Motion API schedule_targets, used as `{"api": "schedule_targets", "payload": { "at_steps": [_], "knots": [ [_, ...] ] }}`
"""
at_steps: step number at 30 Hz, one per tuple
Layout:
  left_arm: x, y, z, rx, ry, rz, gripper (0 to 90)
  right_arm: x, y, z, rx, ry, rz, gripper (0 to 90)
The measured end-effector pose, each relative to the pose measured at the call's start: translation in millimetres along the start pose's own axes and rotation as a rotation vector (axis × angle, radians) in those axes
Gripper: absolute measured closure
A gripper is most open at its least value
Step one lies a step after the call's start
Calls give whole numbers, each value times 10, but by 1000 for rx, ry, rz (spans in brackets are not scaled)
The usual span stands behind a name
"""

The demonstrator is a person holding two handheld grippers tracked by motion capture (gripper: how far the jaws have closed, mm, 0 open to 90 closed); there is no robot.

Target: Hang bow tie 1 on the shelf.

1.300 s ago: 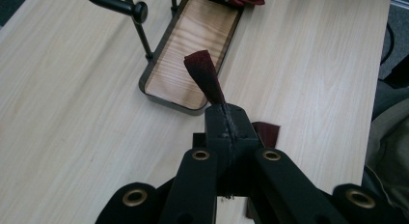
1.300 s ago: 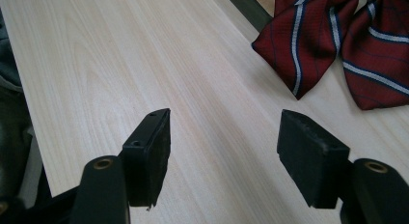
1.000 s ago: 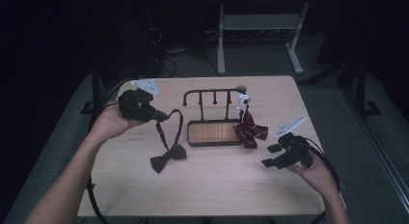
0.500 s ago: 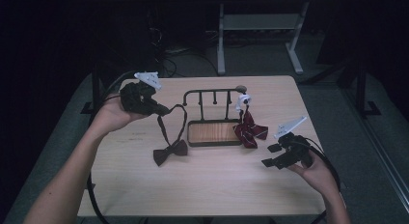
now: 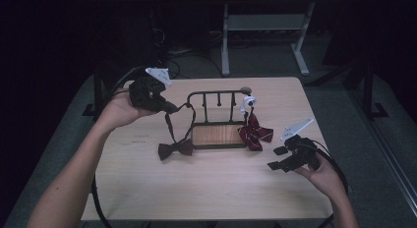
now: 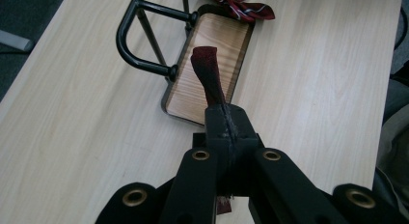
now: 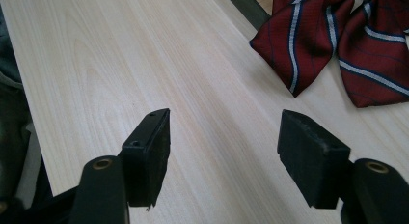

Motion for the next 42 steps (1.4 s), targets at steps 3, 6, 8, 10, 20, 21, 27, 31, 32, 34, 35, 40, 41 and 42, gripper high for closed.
{"api": "schedule_targets", "payload": {
  "at_steps": [3, 6, 8, 10, 20, 21, 27, 31, 32, 34, 35, 40, 41, 42],
  "knots": [
    [-19, -29, 2, -3, -3, 4, 900, 2, 2, 3, 0, 0, 0, 357],
    [-47, -78, 2, 2, -12, 12, 900, 3, -4, 12, -4, 0, -5, 357],
    [-62, -96, 1, -1, -18, 7, 900, 5, -3, 15, -4, 2, -5, 357],
    [-70, -107, 2, 0, -20, 5, 900, 5, -3, 17, -5, 2, -6, 357],
    [-96, -231, -49, 33, -29, 30, 900, 15, 3, 26, -10, 5, -5, 354],
    [-96, -231, -49, 33, -29, 30, 900, 15, 3, 26, -10, 5, -5, 354],
    [-125, -279, -102, 31, -60, 23, 900, 16, 8, 24, -10, 6, -4, 354],
    [-137, -315, -138, 28, -71, 30, 900, 17, 5, 27, -10, 6, -9, 354],
    [-132, -338, -157, 29, -77, 39, 900, 19, 7, 30, -7, 6, -7, 354],
    [-123, -357, -172, 25, -88, 41, 900, 21, 8, 31, -6, 8, -6, 354],
    [-112, -384, -190, 17, -101, 47, 900, 23, 6, 35, -9, 9, -9, 354],
    [-98, -433, -208, 14, -100, 67, 899, 28, 17, 34, -6, 9, -7, 354],
    [-93, -447, -215, 9, -104, 64, 899, 28, 17, 34, -6, 9, -7, 354],
    [-89, -456, -221, 8, -109, 67, 899, 29, 17, 34, -9, 9, -12, 354]
  ]
}}
Point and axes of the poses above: each handheld gripper's, and its own axes: z roughly backward along the jaws, x roughly out of its underside, y roughly to its right, the point moved 4 cm from there along -z, roughly forward along the jaws, and after that the axes turned 1 degree about -x, right-handed, at the moved point
